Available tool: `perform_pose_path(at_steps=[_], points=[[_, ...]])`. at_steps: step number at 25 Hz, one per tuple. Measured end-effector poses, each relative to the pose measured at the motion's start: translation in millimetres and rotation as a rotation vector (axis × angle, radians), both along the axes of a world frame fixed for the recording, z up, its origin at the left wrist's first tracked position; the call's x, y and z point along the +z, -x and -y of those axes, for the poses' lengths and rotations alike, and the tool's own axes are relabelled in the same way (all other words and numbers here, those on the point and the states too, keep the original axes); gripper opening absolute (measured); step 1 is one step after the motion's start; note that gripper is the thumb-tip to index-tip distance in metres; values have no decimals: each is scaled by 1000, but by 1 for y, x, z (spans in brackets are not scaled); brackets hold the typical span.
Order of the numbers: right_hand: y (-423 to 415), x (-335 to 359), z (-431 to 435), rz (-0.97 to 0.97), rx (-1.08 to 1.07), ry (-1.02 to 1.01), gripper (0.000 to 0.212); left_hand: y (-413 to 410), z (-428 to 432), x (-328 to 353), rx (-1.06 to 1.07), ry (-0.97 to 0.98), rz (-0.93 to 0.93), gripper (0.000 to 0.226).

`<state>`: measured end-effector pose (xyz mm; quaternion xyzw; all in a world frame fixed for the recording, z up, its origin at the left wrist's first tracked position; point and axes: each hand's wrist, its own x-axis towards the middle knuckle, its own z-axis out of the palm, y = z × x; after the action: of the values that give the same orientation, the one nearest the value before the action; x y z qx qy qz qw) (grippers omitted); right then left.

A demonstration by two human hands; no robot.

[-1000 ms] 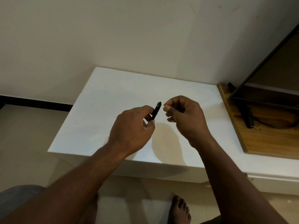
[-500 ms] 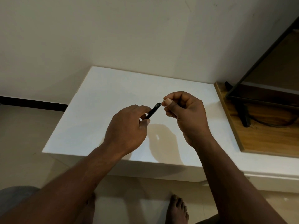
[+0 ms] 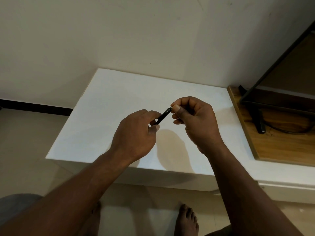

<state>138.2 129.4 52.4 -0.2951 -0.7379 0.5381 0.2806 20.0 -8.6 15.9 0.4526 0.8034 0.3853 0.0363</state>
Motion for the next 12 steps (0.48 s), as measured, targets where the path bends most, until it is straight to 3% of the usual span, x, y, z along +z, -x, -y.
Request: perform_pose_path(at_steps=[6, 12], points=[[-1, -1, -1, 70, -42, -165, 15, 2, -1, 1, 21, -10, -40, 26], [-5, -3, -6, 215, -39, -471, 17, 3, -1, 1, 20, 24, -66, 20]])
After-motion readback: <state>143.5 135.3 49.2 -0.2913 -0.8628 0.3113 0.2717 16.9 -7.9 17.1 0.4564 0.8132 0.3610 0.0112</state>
